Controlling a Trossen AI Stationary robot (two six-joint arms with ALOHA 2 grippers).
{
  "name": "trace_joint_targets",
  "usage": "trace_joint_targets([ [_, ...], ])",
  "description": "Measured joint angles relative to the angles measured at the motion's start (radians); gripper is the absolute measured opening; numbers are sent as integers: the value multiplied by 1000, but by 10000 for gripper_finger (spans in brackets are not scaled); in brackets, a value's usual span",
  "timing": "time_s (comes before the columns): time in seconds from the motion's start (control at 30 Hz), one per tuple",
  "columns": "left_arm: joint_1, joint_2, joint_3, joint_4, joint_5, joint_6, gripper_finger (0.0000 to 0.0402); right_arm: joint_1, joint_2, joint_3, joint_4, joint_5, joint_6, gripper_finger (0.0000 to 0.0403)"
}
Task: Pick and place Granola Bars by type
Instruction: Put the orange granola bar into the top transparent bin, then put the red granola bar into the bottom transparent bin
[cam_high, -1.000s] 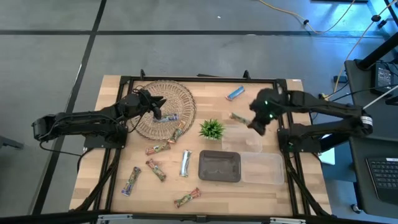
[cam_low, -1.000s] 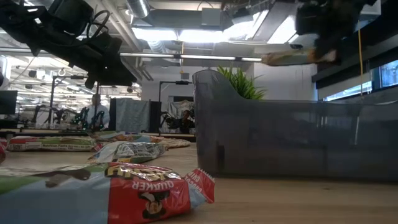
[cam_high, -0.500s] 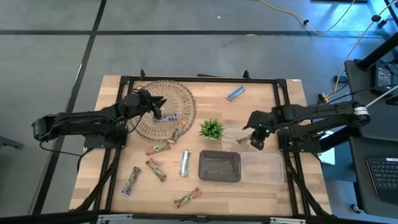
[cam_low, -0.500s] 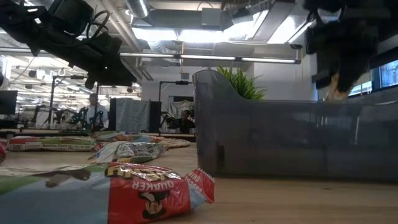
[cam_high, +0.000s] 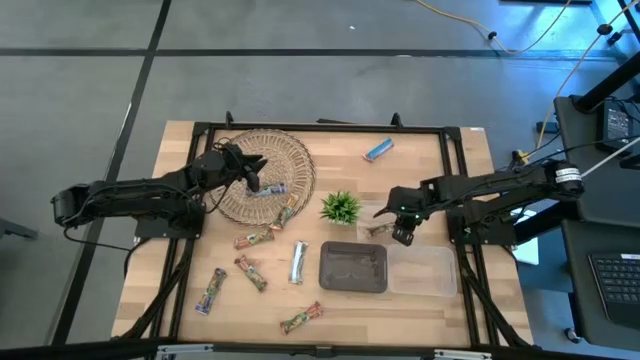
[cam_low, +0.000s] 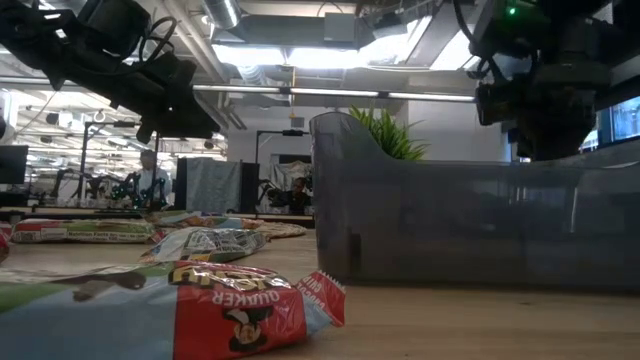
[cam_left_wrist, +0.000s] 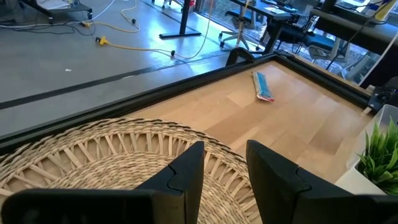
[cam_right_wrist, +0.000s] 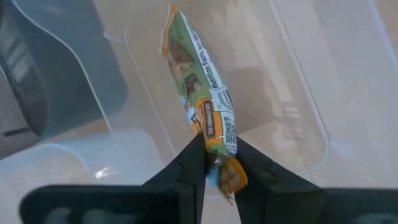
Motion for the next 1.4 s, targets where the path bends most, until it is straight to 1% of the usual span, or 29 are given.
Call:
trace_joint_targets([
  [0.3,0,0,0,0,0,0,114,0,2,0,-3,-2,-4,68],
  [0.43,0,0,0,0,0,0,114,0,2,0,-5,-20,-4,73],
  [0.53,0,0,0,0,0,1,114,0,2,0,-5,-28,-4,88],
  [0.63,0,0,0,0,0,1,114,0,2,9,-23,-28,0,116],
  [0.77,0,0,0,0,0,1,114,-14,1,83,-80,-20,-22,154],
  [0.87,0,0,0,0,-1,2,114,-41,1,162,-120,-16,-73,171],
  [1.0,0,0,0,0,-1,2,114,-85,1,266,-117,-13,-240,180],
  [1.07,0,0,0,0,-1,2,114,-104,1,315,-117,22,-319,181],
  [1.1,0,0,0,0,-1,2,114,-114,1,338,-117,59,-342,181],
  [1.13,0,0,0,0,-1,2,114,-126,1,361,-118,109,-345,181],
  [1.23,0,0,0,0,-1,1,114,-176,0,425,-125,305,-326,181],
  [1.3,0,0,0,0,0,2,114,-220,0,462,-129,402,-317,181],
  [1.33,0,0,0,0,0,2,114,-245,0,481,-129,426,-312,181],
  [1.4,0,0,0,0,-1,1,114,-304,4,516,-127,420,-305,181],
])
